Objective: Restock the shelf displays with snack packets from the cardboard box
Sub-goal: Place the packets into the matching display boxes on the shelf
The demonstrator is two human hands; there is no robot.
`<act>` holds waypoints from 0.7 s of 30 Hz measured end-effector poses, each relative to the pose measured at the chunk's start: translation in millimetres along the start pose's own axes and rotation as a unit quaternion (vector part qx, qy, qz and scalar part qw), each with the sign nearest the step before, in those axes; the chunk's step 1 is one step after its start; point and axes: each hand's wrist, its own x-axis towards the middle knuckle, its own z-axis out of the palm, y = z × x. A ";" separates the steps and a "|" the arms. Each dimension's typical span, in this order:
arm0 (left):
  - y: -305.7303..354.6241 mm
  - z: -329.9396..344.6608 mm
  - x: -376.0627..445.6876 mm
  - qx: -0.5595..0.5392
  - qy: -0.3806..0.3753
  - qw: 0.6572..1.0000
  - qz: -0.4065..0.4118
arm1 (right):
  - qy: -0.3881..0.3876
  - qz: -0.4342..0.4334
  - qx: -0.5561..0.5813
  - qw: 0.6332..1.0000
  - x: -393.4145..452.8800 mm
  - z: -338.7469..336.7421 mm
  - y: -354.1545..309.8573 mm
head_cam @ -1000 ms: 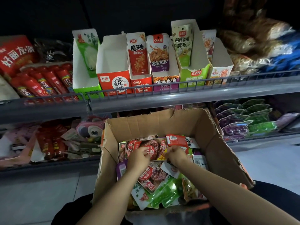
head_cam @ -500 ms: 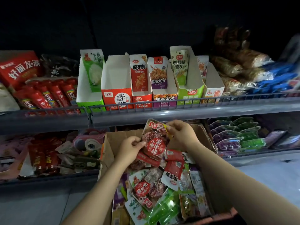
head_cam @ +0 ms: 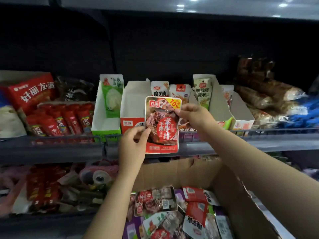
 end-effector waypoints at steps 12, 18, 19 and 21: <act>-20.6 -2.1 29.2 0.292 -0.015 0.946 0.137 | 0.097 -0.087 -0.006 0.991 73.5 25.2 -48.7; -23.2 -4.5 32.2 0.291 0.005 0.943 0.163 | 0.129 -0.117 -0.050 0.983 107.5 46.0 -77.3; -23.6 -5.2 32.6 0.292 0.002 0.942 0.166 | 0.131 -0.127 -0.063 0.981 112.4 50.2 -80.6; -24.2 -7.3 33.8 0.294 -0.009 0.941 0.169 | 0.134 -0.142 -0.077 0.978 122.6 59.0 -84.1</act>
